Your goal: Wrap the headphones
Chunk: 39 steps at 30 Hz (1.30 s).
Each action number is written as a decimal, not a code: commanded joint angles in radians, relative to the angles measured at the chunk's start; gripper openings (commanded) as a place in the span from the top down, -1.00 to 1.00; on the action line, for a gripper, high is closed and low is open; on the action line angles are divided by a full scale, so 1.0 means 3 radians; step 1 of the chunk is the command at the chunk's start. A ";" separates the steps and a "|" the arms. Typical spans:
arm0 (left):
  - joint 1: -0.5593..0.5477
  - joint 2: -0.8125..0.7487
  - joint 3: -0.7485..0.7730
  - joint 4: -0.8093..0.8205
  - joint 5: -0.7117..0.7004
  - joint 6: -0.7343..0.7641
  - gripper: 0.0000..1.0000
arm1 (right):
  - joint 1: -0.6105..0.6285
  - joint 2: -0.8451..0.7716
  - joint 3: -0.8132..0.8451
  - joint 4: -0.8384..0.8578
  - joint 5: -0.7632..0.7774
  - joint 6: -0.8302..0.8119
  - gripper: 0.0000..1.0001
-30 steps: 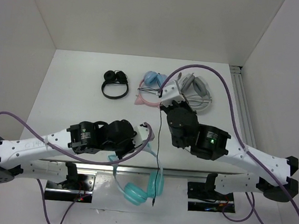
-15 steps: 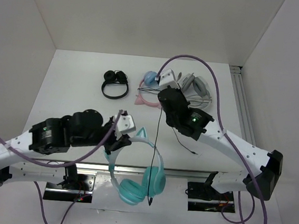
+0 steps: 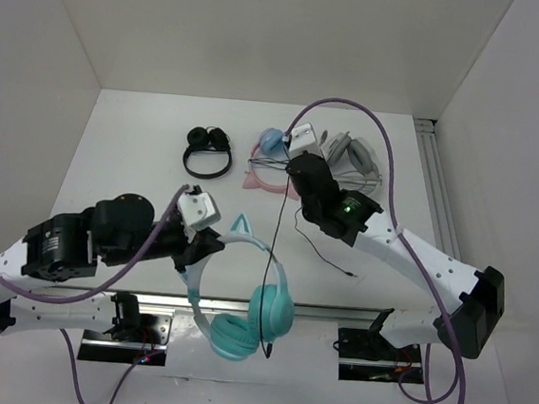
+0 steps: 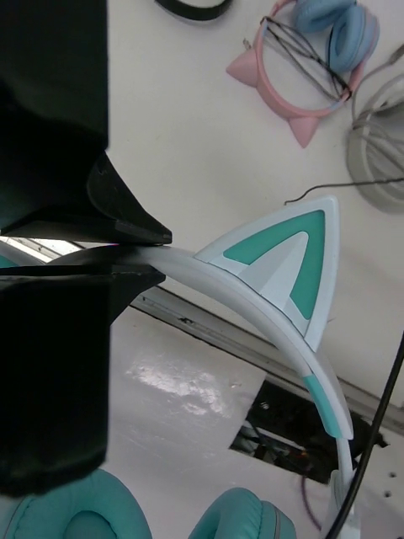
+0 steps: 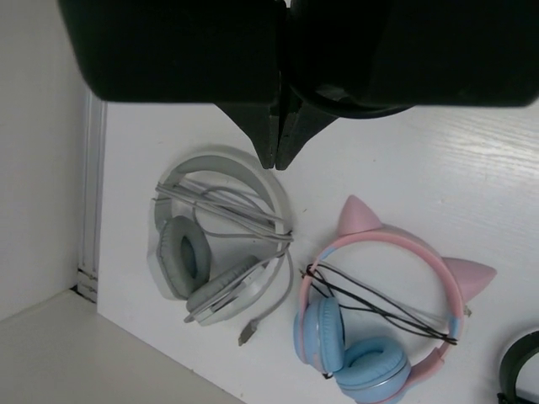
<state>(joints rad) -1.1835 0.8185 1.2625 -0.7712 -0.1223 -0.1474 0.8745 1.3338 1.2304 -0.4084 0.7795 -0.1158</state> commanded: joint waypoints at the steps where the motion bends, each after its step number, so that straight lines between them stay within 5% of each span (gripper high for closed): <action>1: -0.0023 -0.0273 0.0306 0.0540 -0.0353 -0.0418 1.00 | -0.0052 0.0028 -0.0128 0.0200 -0.0271 0.0186 1.00; 10: -0.0023 -0.0749 0.0409 0.0975 -0.0610 -0.0991 1.00 | 0.0091 -0.0155 -0.0603 0.1001 -0.1467 0.0319 1.00; 14: -0.0023 -0.0785 0.0409 0.1021 -0.1022 -0.1206 1.00 | 0.0127 -0.0437 -0.0966 0.1570 -0.2762 0.0350 1.00; 18: -0.0023 -0.0653 0.0373 0.1021 -0.1432 -0.1318 1.00 | 0.0290 -0.0545 -0.1288 0.2061 -0.3471 0.0319 1.00; 28: -0.0023 -0.0320 0.0373 0.0783 -0.2806 -0.2017 1.00 | 0.0464 -0.0514 -0.1698 0.3012 -0.4030 0.0580 1.00; 39: -0.0023 -0.0371 0.0613 0.0408 -0.3719 -0.2628 1.00 | 0.0465 -0.0422 -0.1974 0.3222 -0.3524 0.0749 1.00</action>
<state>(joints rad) -1.1976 0.7635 1.3563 -0.7952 -1.0431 -0.7982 1.0035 1.2034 0.6739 0.4904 -0.3199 0.1081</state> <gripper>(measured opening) 0.221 0.008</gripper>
